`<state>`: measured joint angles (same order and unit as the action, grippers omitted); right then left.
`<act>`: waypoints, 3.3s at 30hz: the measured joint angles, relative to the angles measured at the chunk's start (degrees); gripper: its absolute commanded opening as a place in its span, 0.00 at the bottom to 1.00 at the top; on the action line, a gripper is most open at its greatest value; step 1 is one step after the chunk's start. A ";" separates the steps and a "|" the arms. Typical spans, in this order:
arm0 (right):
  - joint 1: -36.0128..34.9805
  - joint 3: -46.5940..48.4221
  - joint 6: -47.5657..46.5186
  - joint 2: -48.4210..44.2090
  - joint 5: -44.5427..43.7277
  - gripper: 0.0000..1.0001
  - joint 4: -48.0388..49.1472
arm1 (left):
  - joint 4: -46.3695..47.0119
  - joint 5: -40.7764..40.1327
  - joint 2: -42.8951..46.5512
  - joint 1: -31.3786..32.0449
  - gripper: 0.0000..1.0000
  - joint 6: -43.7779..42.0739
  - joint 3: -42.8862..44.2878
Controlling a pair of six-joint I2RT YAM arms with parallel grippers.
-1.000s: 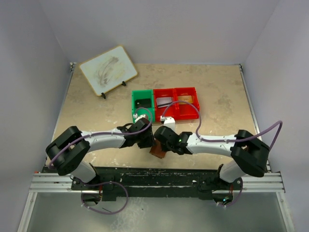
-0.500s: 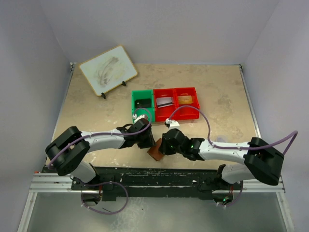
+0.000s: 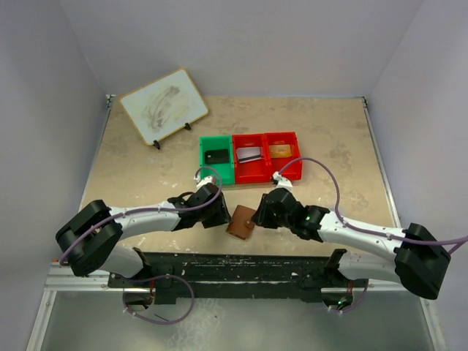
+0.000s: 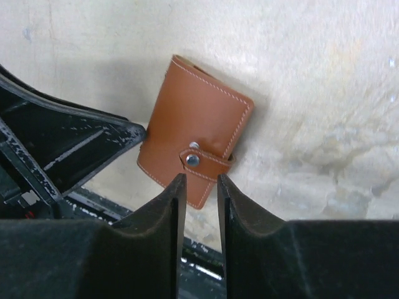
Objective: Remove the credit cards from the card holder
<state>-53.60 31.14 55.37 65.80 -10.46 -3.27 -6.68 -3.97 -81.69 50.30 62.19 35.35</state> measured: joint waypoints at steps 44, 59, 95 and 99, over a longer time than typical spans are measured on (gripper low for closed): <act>-3.02 24.52 15.89 24.15 -4.55 0.56 -24.59 | -3.17 -0.74 -0.63 0.00 0.59 -6.29 2.58; -3.02 24.57 14.60 26.56 -4.63 0.48 -25.94 | -3.69 -1.14 -0.72 0.00 0.59 -6.29 2.80; 0.42 8.13 15.85 14.78 0.22 0.24 -13.49 | -6.71 -2.27 -1.46 0.00 0.58 -6.29 4.42; 1.16 6.95 15.65 14.49 1.03 0.20 -11.30 | -6.80 -2.27 -1.53 0.00 0.58 -6.27 4.50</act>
<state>-52.45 38.09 71.02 80.29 -9.43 -14.57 -13.47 -6.24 -83.22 50.30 55.92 39.86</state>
